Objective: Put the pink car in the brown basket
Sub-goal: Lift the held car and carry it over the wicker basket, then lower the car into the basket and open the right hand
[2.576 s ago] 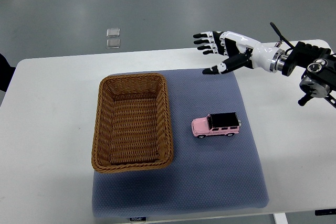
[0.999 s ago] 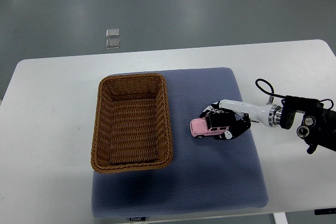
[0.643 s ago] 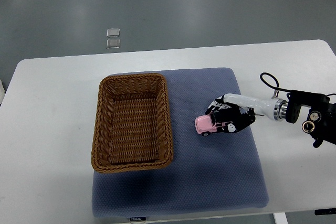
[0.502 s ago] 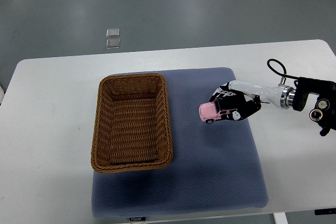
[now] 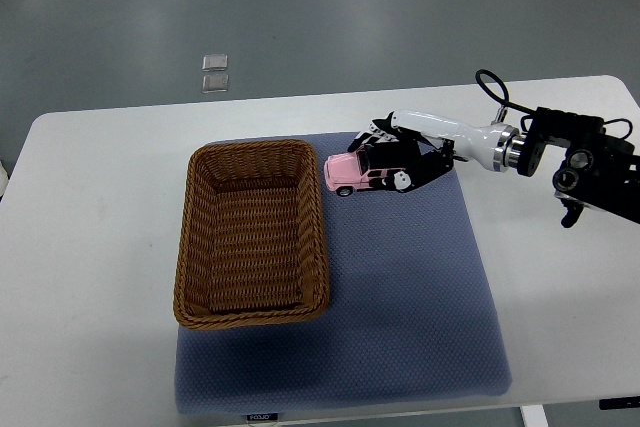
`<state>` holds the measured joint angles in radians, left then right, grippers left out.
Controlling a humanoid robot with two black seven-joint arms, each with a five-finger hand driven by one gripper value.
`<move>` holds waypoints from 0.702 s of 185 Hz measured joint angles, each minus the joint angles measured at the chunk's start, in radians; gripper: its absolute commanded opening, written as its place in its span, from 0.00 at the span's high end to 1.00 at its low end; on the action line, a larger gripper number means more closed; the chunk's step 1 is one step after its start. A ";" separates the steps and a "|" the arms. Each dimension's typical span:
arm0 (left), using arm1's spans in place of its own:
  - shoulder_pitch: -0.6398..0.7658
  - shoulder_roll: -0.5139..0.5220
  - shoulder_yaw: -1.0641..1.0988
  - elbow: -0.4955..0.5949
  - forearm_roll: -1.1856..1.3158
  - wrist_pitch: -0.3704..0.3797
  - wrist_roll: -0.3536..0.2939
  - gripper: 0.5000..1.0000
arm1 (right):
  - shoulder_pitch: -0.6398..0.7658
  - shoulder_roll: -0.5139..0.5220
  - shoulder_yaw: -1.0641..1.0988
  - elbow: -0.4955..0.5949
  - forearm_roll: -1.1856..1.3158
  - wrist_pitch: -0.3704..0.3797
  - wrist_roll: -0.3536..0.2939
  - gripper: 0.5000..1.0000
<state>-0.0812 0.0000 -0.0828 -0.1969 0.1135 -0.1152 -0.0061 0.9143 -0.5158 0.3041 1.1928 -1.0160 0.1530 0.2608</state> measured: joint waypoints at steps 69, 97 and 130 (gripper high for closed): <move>0.000 0.000 0.000 -0.001 0.000 -0.001 0.000 0.00 | 0.085 0.263 -0.091 -0.219 0.000 -0.032 0.000 1.00; 0.000 0.000 0.000 -0.002 0.000 -0.003 0.000 0.00 | 0.096 0.329 -0.111 -0.267 -0.001 -0.036 0.000 1.00; 0.000 0.000 0.001 -0.004 0.000 -0.006 0.000 0.00 | 0.104 0.393 -0.127 -0.311 -0.001 -0.037 -0.001 1.00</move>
<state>-0.0813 0.0000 -0.0816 -0.2006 0.1135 -0.1210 -0.0061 1.0181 -0.1228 0.1775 0.8821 -1.0168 0.1165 0.2600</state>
